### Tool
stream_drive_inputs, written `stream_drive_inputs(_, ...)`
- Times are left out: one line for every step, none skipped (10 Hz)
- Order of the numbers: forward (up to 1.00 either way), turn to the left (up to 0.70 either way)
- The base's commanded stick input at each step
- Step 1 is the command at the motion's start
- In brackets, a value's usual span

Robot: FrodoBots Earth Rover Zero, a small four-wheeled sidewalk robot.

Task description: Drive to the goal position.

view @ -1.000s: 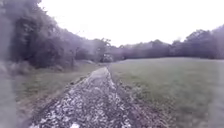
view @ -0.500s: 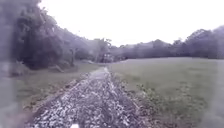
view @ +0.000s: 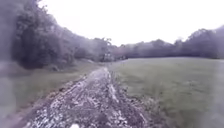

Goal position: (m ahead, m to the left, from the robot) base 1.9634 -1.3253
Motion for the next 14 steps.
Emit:
stream_drive_inputs(0.7, 0.28)
stream_drive_inputs(0.7, 0.21)
stream_drive_inputs(0.7, 0.0)
stream_drive_inputs(0.7, 0.0)
stream_drive_inputs(0.7, 0.0)
stream_drive_inputs(0.7, 0.0)
stream_drive_inputs(0.7, 0.0)
stream_drive_inputs(0.7, 0.0)
stream_drive_inputs(0.7, 0.0)
stream_drive_inputs(0.7, 0.0)
stream_drive_inputs(0.7, 0.0)
stream_drive_inputs(0.7, 0.0)
stream_drive_inputs(0.7, 0.0)
stream_drive_inputs(0.7, 0.0)
